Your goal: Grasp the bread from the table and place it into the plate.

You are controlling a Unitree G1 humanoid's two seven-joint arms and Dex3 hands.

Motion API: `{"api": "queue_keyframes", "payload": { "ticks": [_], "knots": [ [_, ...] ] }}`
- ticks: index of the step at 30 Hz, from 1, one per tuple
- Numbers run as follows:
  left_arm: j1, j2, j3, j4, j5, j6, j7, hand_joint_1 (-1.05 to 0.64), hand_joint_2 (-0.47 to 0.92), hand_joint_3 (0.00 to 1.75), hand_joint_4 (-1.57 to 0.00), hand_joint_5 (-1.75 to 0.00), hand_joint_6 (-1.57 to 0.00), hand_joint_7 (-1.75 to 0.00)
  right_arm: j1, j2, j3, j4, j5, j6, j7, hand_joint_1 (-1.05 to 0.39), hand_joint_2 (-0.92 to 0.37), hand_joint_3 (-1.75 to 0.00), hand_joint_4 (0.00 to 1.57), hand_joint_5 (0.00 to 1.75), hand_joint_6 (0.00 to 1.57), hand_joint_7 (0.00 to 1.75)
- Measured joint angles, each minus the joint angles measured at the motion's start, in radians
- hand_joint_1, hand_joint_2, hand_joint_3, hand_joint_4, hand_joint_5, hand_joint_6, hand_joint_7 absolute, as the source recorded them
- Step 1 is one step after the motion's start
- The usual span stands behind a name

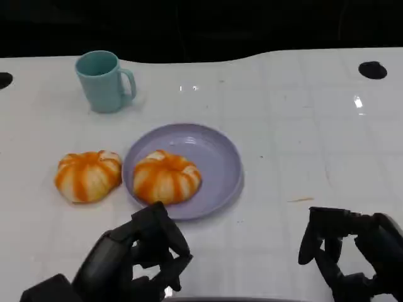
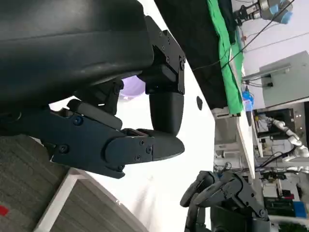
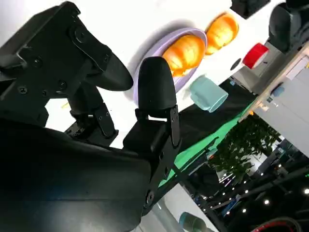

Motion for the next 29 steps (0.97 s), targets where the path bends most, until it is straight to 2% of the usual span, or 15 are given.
{"api": "queue_keyframes", "payload": {
  "ticks": [9,29],
  "knots": [
    [0.000,0.003,0.020,0.001,0.000,-0.001,0.000,-0.50,0.92,0.46,-0.68,-1.75,-0.46,-1.74,-0.012,0.002,0.005,0.048,-0.022,-0.046,-0.033,-0.10,-0.15,-1.58,0.98,1.73,0.89,1.42],
    [-0.010,0.003,0.022,0.028,0.005,-0.048,0.000,-0.51,0.92,0.47,-0.69,-1.75,-0.49,-1.72,-0.027,-0.002,0.008,0.061,-0.016,-0.054,-0.014,-0.05,-0.13,-1.57,1.03,1.69,0.95,1.35]
  ]
}}
